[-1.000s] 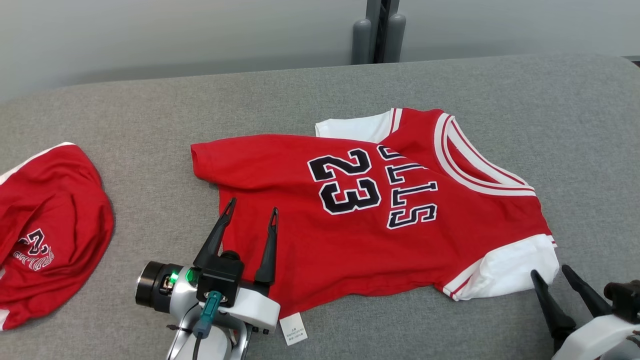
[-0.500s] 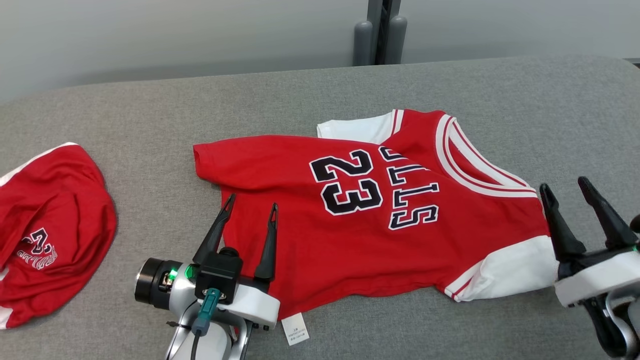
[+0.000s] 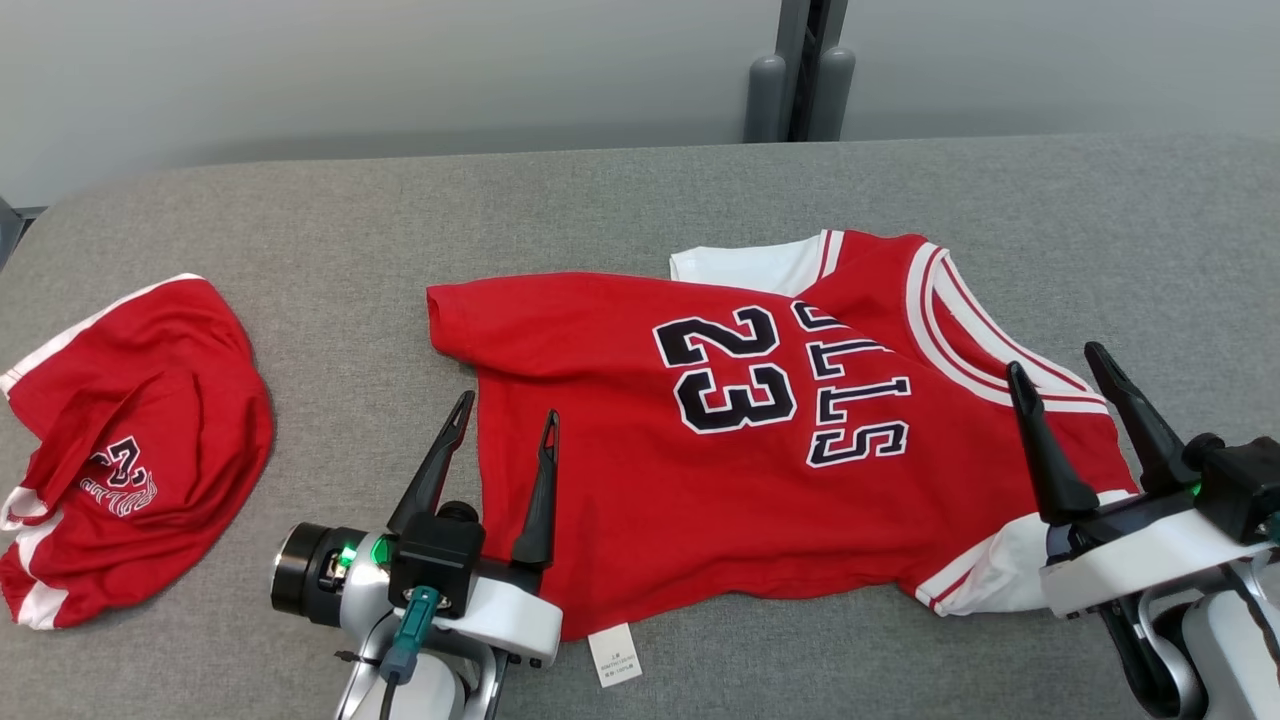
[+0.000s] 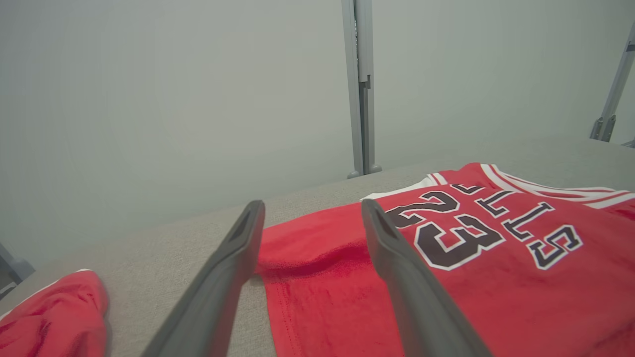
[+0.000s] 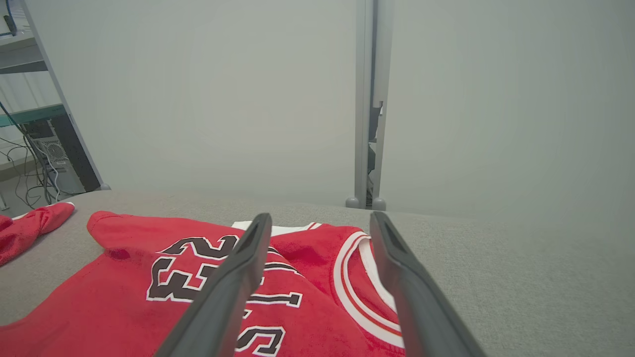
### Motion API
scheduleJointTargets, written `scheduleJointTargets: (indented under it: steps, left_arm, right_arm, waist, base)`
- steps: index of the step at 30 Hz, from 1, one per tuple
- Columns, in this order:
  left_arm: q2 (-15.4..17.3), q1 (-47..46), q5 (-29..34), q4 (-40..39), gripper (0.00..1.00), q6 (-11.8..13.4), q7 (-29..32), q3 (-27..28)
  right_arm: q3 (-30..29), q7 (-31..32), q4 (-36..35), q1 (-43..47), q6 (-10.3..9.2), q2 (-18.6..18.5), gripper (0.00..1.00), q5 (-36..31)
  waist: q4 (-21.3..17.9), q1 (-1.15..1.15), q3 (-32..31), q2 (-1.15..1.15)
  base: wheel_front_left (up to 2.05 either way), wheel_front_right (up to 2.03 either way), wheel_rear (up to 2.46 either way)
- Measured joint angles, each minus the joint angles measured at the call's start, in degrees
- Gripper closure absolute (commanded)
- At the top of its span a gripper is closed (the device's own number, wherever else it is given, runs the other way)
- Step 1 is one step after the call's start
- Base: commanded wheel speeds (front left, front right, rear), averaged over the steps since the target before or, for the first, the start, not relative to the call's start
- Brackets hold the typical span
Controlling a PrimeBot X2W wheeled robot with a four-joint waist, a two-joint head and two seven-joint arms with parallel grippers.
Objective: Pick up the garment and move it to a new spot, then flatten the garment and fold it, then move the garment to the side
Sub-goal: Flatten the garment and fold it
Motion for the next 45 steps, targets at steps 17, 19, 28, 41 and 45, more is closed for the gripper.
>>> scheduleJointTargets:
  steps: [17, 19, 28, 41, 45]
  left_arm:
    - [0.0, -3.4, -0.1, -2.1, 0.0, 0.3, 0.0, -2.0]
    - [0.0, -4.2, -0.3, -2.3, 0.0, 0.4, 0.0, -2.6]
    - [0.0, -6.1, -6.0, -3.2, 0.0, 0.7, 0.0, -4.1]
    - [0.0, -7.2, -7.3, -3.2, 0.0, 1.8, 0.0, -6.3]
    - [0.0, -7.1, -7.8, -3.2, 0.0, 2.3, 0.0, -7.0]
  right_arm:
    - [1.1, 6.0, 16.2, -20.2, -0.01, -3.7, 0.0, -0.1]
    - [2.3, 8.2, 19.0, -23.3, -0.01, -4.8, 0.0, 1.9]
    - [16.8, 15.8, 24.5, -33.3, -0.01, -14.4, 0.0, 12.7]
    - [32.8, 22.0, 30.8, -42.8, 0.0, -20.9, 0.0, 19.9]
    - [36.3, 24.2, 30.3, -43.8, -0.01, -21.7, 0.82, 24.7]
  waist:
    - [3.6, 0.0, 7.5, 0.0]
    - [4.7, 0.0, 9.0, 0.0]
    - [10.2, 0.0, 14.0, 0.0]
    - [13.9, 0.0, 16.4, 0.0]
    - [14.3, 0.0, 16.5, 0.0]
  base:
    - [0.0, 0.0, 0.0]
    - [0.0, 0.0, 0.0]
    - [0.0, 0.0, 0.0]
    - [0.0, 0.0, 0.0]
    - [0.0, 0.0, 0.0]
